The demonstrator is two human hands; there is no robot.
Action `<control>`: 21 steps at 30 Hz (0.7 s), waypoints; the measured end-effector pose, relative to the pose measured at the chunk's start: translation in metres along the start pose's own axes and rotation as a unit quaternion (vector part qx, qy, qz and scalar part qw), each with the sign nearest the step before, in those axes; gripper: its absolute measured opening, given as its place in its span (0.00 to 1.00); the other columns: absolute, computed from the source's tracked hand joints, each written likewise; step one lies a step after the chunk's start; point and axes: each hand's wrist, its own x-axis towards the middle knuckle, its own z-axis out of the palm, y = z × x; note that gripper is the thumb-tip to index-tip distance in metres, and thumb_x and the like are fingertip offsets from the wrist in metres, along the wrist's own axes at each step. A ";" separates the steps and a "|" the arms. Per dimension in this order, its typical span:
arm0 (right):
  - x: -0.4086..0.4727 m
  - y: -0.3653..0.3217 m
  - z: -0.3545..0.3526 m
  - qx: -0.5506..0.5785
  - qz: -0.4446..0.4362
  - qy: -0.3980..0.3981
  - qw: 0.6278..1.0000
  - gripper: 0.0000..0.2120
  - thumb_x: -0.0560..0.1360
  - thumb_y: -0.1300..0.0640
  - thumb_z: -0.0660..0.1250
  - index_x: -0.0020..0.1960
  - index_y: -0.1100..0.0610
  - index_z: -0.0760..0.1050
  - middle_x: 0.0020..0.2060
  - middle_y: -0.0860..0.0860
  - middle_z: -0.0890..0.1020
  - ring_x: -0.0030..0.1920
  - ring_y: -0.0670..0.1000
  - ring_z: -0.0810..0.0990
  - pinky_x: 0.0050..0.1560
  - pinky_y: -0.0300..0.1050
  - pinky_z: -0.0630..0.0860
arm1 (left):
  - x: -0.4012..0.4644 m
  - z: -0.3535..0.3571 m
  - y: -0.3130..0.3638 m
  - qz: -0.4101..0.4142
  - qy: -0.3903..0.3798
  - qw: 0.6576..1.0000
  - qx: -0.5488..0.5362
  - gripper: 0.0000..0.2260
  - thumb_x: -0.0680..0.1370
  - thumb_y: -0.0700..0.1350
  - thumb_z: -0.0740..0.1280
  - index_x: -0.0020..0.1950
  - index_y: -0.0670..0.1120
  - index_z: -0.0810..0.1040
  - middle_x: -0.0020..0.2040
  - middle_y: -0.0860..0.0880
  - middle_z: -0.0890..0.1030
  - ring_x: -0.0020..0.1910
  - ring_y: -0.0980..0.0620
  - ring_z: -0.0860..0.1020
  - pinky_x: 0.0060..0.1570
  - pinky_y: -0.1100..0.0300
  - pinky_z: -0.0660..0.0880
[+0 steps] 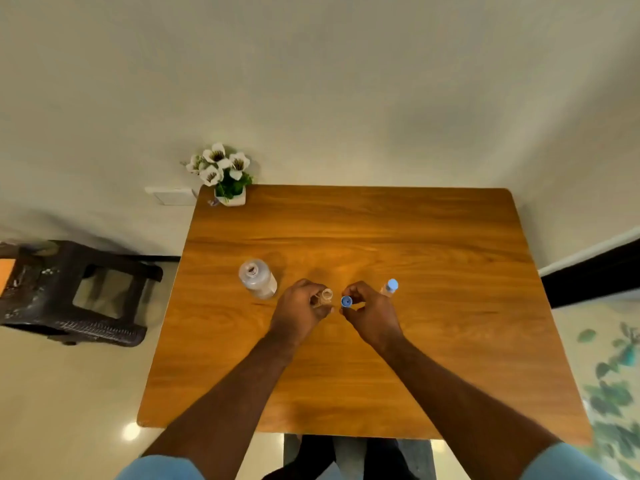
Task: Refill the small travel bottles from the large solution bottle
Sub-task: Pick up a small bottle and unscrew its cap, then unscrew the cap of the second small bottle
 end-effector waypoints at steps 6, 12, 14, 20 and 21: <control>0.017 0.026 0.031 -0.070 -0.009 -0.026 0.997 0.13 0.70 0.61 0.73 0.54 0.53 0.79 0.50 0.50 0.82 0.45 0.50 0.81 0.44 0.42 0.75 | 0.008 0.014 -0.030 0.013 -0.047 0.997 0.058 0.16 0.68 0.47 0.79 0.55 0.48 0.84 0.51 0.49 0.82 0.47 0.49 0.81 0.47 0.52 0.79; 0.026 0.038 0.043 -0.109 -0.008 -0.024 0.994 0.10 0.71 0.60 0.70 0.51 0.51 0.79 0.48 0.50 0.81 0.47 0.53 0.80 0.44 0.44 0.73 | 0.012 0.019 -0.046 0.020 -0.069 0.993 0.094 0.18 0.70 0.48 0.78 0.59 0.47 0.81 0.54 0.49 0.82 0.50 0.51 0.80 0.48 0.60 0.76; 0.025 0.042 0.046 -0.126 -0.015 -0.022 0.992 0.09 0.72 0.59 0.69 0.52 0.51 0.78 0.50 0.50 0.80 0.48 0.54 0.79 0.44 0.45 0.74 | 0.013 0.021 -0.048 0.019 -0.069 0.993 0.098 0.19 0.70 0.48 0.78 0.60 0.47 0.81 0.55 0.49 0.82 0.51 0.51 0.80 0.49 0.59 0.77; 0.022 0.042 0.046 -0.143 -0.011 -0.032 0.989 0.19 0.73 0.58 0.69 0.63 0.52 0.74 0.59 0.52 0.76 0.54 0.56 0.79 0.50 0.49 0.76 | 0.015 0.021 -0.045 0.028 -0.078 0.989 0.119 0.26 0.69 0.51 0.79 0.65 0.48 0.77 0.60 0.50 0.80 0.58 0.50 0.78 0.57 0.55 0.78; 0.019 0.040 0.044 -0.143 -0.014 -0.035 0.989 0.21 0.73 0.59 0.69 0.65 0.52 0.73 0.61 0.52 0.75 0.55 0.56 0.79 0.52 0.50 0.77 | 0.014 0.020 -0.043 0.032 -0.077 0.989 0.123 0.29 0.69 0.52 0.79 0.67 0.48 0.77 0.62 0.50 0.79 0.60 0.49 0.77 0.58 0.55 0.77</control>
